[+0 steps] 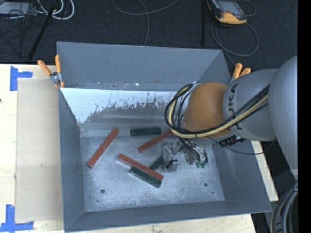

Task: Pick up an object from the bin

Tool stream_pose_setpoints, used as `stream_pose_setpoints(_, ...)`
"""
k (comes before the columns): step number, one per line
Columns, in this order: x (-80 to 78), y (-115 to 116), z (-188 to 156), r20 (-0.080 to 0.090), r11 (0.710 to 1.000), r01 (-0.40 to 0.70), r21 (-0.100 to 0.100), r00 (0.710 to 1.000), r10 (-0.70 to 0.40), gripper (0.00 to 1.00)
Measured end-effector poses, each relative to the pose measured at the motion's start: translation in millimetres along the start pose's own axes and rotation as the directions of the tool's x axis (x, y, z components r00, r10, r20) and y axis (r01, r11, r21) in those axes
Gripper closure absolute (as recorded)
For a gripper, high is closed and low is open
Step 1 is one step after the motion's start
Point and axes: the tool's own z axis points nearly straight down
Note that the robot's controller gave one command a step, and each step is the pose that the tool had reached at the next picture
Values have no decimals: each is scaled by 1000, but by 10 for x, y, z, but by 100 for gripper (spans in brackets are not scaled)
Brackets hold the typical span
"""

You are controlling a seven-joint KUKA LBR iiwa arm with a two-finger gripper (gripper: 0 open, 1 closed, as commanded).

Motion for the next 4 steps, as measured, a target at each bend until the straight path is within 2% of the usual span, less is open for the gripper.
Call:
stream_pose_setpoints(1,345,-179,-603,-5,999,-39,1,999,39,100)
stream_pose_setpoints(2,347,-167,-569,-9,999,-34,0,999,34,0)
stream_pose_setpoints(3,-322,431,28,-8,964,264,-3,964,-264,0)
stream_pose_setpoints(4,-356,428,-18,5,965,264,1,965,-264,100)
